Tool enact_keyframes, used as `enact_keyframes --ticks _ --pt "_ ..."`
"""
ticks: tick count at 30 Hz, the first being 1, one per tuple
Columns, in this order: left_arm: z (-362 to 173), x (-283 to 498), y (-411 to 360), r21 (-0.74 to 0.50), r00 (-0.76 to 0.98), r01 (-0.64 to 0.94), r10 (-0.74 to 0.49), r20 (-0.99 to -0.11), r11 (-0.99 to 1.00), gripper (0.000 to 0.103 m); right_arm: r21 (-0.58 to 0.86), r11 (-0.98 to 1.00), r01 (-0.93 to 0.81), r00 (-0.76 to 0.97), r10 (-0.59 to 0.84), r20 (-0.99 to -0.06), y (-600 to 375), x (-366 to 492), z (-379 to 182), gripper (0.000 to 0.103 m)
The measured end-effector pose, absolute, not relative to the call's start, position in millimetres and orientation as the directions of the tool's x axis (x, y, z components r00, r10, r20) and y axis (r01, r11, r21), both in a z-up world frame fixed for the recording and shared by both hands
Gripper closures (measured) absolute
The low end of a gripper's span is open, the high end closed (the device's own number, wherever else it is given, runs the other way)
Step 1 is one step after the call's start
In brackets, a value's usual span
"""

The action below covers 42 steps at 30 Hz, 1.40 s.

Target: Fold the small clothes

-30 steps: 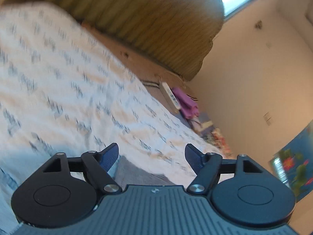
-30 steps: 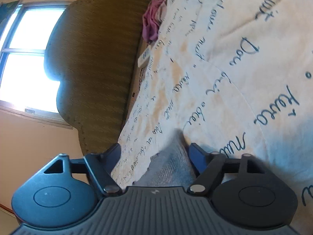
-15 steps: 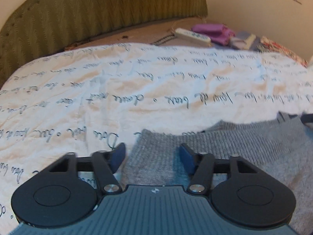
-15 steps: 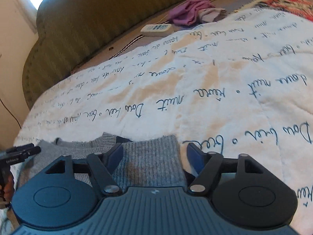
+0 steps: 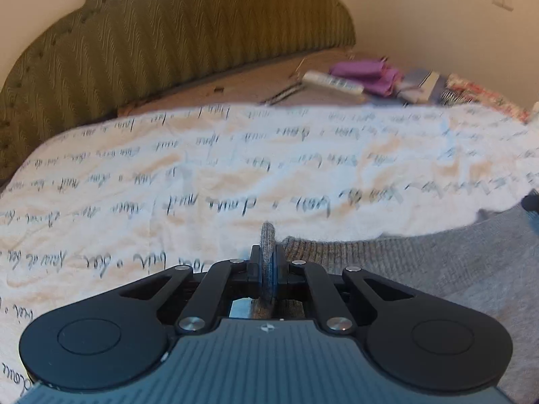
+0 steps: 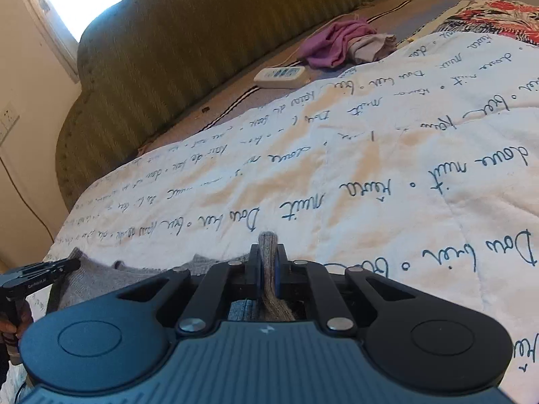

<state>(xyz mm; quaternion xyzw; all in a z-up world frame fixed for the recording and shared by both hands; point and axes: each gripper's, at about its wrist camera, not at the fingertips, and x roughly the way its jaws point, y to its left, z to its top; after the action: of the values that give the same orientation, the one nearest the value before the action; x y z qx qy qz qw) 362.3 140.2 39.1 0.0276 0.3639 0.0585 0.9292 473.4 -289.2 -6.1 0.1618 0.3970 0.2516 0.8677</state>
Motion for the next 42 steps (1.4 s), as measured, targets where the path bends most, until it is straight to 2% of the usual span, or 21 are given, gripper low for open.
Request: enact_keyframes --ticks 2,6,7,9,10,11,12,13,15,18,23,25,27,29,32,38,40,41,42 --pt "21.9 366.1 133.6 0.142 0.707 -0.080 0.156 -0.689 0.987 0.096 0.441 0.848 -0.295 0.541 0.529 -0.654 -279.0 476.1 -18.6 0.096" --pt "19.3 359.5 122.6 0.209 0.735 -0.081 0.200 -0.648 0.975 0.095 0.467 0.849 -0.245 0.562 0.517 -0.645 -278.1 473.7 -21.7 0.095" --pt "23.5 356.7 120.7 0.222 0.743 -0.089 0.214 -0.634 0.971 0.087 0.473 0.849 -0.237 0.560 0.517 -0.647 -279.4 473.3 -20.8 0.095" --pt "37.0 346.3 115.1 0.253 0.769 -0.117 0.249 -0.589 0.960 0.082 0.443 0.865 -0.235 0.565 0.493 -0.661 -279.5 469.6 -15.1 0.091" --pt "45.0 340.1 111.1 0.259 0.790 -0.125 0.254 -0.558 0.958 0.074 0.408 0.882 -0.235 0.580 0.464 -0.670 -278.8 465.5 -9.6 0.088" --pt "53.0 333.7 106.5 0.259 0.810 -0.138 0.259 -0.526 0.956 0.068 0.367 0.901 -0.233 0.603 0.430 -0.672 -277.3 460.6 -3.4 0.080" --pt "59.5 327.5 102.9 0.253 0.828 -0.151 0.262 -0.496 0.956 0.054 0.308 0.923 -0.230 0.641 0.382 -0.666 -274.8 454.2 4.3 0.073" --pt "65.5 321.9 97.4 0.235 0.843 -0.150 0.249 -0.477 0.960 0.046 0.249 0.941 -0.227 0.675 0.337 -0.657 -271.1 448.4 10.9 0.070" --pt "68.0 318.8 84.5 0.214 0.849 -0.120 0.212 -0.484 0.969 0.046 0.150 0.964 -0.222 0.729 0.266 -0.631 -262.1 436.7 22.9 0.067" --pt "55.0 321.1 66.0 0.234 0.834 -0.073 0.188 -0.518 0.970 0.045 0.097 0.964 -0.248 0.759 0.255 -0.599 -247.1 422.2 34.0 0.067" --pt "13.1 336.8 66.3 0.218 0.765 -0.064 0.188 -0.616 0.974 0.045 -0.003 0.955 -0.296 0.729 0.224 -0.646 -217.7 415.8 14.0 0.067" --pt "7.9 335.9 72.9 0.212 0.774 -0.066 0.184 -0.606 0.975 0.046 0.006 0.952 -0.305 0.687 0.224 -0.691 -213.9 420.0 -5.9 0.067" --pt "5.5 336.9 77.4 0.201 0.777 -0.067 0.178 -0.604 0.977 0.046 0.010 0.951 -0.308 0.717 0.239 -0.655 -217.9 416.6 -16.9 0.060" --pt "2.4 339.0 83.2 0.183 0.777 -0.086 0.181 -0.603 0.979 0.042 0.073 0.952 -0.297 0.726 0.275 -0.630 -227.7 416.7 -22.0 0.057" --pt "3.3 343.2 91.0 0.138 0.767 -0.111 0.173 -0.618 0.984 0.038 0.068 0.952 -0.300 0.731 0.275 -0.624 -227.5 415.8 -22.0 0.056" --pt "14.7 329.3 82.5 0.196 0.785 -0.153 0.240 -0.571 0.969 0.037 0.043 0.957 -0.286 0.737 0.249 -0.629 -222.9 413.6 -17.6 0.055" --pt "30.5 306.5 84.2 0.203 0.810 -0.179 0.262 -0.525 0.963 0.038 0.002 0.964 -0.265 0.739 0.205 -0.642 -219.8 407.9 -9.1 0.048" --pt "38.9 293.3 88.0 0.188 0.822 -0.186 0.258 -0.508 0.964 0.037 -0.010 0.969 -0.248 0.743 0.183 -0.643 -221.2 402.1 -1.5 0.039" --pt "49.4 275.9 94.9 0.148 0.836 -0.192 0.241 -0.493 0.970 0.035 0.009 0.969 -0.247 0.751 0.198 -0.630 -226.7 393.3 6.8 0.037"
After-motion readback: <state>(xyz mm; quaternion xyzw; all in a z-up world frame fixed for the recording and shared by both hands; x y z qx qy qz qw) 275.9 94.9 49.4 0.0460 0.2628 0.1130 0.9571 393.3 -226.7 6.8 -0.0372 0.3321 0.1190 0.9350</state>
